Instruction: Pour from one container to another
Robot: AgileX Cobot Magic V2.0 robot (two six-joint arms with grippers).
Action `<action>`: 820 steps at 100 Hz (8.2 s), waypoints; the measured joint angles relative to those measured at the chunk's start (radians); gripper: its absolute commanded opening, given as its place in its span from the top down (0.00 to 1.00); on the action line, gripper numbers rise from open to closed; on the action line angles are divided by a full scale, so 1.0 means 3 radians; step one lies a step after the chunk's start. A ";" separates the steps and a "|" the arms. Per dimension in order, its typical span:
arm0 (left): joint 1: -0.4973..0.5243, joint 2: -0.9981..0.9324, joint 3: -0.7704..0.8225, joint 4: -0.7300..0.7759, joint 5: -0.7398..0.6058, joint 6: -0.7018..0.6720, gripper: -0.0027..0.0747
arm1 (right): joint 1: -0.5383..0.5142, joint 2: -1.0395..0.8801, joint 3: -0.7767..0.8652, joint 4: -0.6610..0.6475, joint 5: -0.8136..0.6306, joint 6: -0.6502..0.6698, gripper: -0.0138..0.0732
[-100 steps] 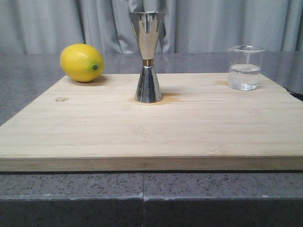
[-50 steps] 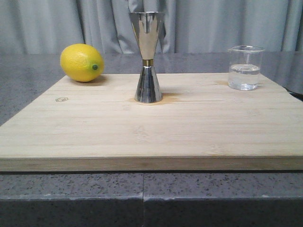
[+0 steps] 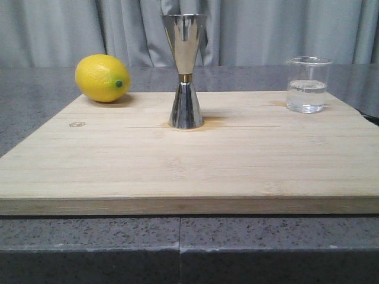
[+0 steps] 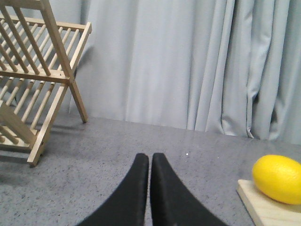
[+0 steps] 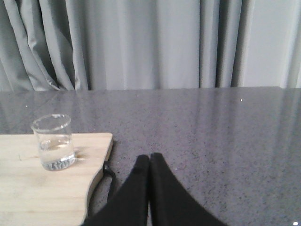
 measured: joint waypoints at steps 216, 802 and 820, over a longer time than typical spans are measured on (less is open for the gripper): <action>0.0136 0.0908 -0.1477 0.0006 0.1150 0.0125 0.27 | 0.0000 0.1056 -0.1295 -0.0070 0.0750 0.0000 0.20; -0.1230 0.6190 -0.3221 -0.5568 0.3846 0.7692 0.89 | 0.1254 0.3044 -0.0718 0.0258 -0.1689 -0.0214 0.20; -0.1230 0.6190 -0.3221 -0.5568 0.3846 0.7697 0.89 | 0.1254 0.3459 -0.0711 0.0313 -0.1974 -0.0201 0.20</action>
